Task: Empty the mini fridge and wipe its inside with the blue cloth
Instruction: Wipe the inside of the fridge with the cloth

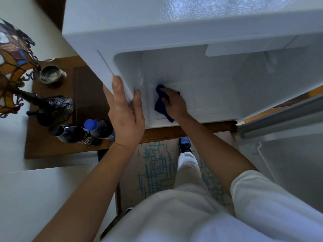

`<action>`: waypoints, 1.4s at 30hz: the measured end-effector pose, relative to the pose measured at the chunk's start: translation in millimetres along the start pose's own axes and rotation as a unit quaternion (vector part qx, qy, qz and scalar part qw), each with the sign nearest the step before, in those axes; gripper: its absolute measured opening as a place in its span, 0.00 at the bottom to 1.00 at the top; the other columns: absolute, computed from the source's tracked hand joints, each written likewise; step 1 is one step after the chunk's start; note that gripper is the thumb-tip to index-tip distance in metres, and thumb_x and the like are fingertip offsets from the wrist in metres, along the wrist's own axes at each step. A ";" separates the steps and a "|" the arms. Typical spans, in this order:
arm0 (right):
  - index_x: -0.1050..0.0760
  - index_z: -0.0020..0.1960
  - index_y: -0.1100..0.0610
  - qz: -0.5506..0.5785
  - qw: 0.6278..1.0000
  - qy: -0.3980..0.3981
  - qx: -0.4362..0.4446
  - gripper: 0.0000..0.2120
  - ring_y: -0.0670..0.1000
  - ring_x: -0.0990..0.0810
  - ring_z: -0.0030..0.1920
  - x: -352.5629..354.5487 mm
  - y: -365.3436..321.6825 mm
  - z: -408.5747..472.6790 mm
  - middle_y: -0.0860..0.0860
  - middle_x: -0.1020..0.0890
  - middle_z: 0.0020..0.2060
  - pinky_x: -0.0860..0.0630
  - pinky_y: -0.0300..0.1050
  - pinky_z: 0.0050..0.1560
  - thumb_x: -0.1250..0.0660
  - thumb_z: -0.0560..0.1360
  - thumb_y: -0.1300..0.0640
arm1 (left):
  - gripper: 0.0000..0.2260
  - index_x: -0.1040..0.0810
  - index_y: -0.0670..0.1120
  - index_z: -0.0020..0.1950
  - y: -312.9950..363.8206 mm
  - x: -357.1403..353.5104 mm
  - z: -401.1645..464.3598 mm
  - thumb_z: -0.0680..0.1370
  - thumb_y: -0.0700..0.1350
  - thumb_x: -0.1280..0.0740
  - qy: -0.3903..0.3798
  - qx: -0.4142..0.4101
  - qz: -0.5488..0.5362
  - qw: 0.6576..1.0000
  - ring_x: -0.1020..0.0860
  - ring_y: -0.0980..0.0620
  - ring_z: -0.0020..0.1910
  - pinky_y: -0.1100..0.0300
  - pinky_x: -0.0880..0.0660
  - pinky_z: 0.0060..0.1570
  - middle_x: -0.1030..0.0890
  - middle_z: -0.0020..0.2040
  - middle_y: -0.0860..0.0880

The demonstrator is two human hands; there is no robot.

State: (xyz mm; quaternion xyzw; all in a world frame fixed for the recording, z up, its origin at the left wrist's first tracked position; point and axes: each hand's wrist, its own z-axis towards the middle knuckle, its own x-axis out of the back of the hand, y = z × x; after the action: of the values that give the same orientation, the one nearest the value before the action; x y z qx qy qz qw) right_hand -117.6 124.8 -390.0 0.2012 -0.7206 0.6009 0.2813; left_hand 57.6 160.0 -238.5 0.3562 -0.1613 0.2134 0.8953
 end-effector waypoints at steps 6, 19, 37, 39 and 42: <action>0.30 0.76 0.58 0.181 0.940 0.257 -0.132 0.23 0.51 0.23 0.68 55.5 -0.9 -14.6 0.54 0.22 0.70 0.30 0.37 0.69 0.33 0.83 0.54 | 0.45 0.60 0.66 0.81 2.5 2.4 0.6 0.83 0.30 0.37 -0.006 0.001 -0.013 1.000 0.46 0.48 0.82 0.70 0.47 0.77 0.43 0.75 0.26; 0.21 0.67 0.60 0.038 0.910 0.413 -0.029 0.20 0.57 0.23 0.69 73.4 1.9 46.8 0.60 0.26 0.70 0.23 0.48 0.69 0.29 0.78 0.53 | 0.46 0.61 0.65 0.81 0.6 4.0 0.2 0.82 0.29 0.37 -0.011 -0.008 0.000 1.000 0.53 0.63 0.82 0.69 0.49 0.78 0.45 0.75 0.27; 0.26 0.70 0.66 0.076 0.832 0.540 -0.102 0.23 0.59 0.25 0.71 133.2 38.5 33.3 0.63 0.24 0.69 0.47 0.19 0.68 0.32 0.76 0.62 | 0.45 0.59 0.61 0.81 4.4 4.9 2.1 0.81 0.27 0.36 -0.002 -0.038 0.004 0.999 0.47 0.66 0.80 0.76 0.48 0.74 0.43 0.72 0.32; 0.31 0.75 0.68 0.048 0.834 0.542 -0.091 0.28 0.64 0.30 0.76 138.9 35.9 44.9 0.67 0.29 0.74 0.55 0.19 0.70 0.34 0.76 0.63 | 0.43 0.59 0.62 0.81 1.8 6.0 1.3 0.82 0.29 0.37 0.004 -0.030 0.005 1.000 0.54 0.68 0.81 0.72 0.49 0.77 0.43 0.74 0.29; 0.39 0.78 0.71 -0.039 0.848 0.513 -0.124 0.31 0.67 0.36 0.79 127.4 38.9 57.4 0.69 0.36 0.77 0.67 0.24 0.72 0.36 0.78 0.62 | 0.43 0.60 0.62 0.81 2.0 4.2 0.3 0.83 0.30 0.38 0.003 -0.026 0.000 1.000 0.55 0.69 0.80 0.72 0.49 0.77 0.43 0.74 0.23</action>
State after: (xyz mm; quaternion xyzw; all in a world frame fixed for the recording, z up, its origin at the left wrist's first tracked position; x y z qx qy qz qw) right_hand -248.3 82.4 -343.7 -0.1443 -0.5336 0.5129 0.6568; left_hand 60.1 162.2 -235.3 0.3319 -0.1644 0.2097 0.9049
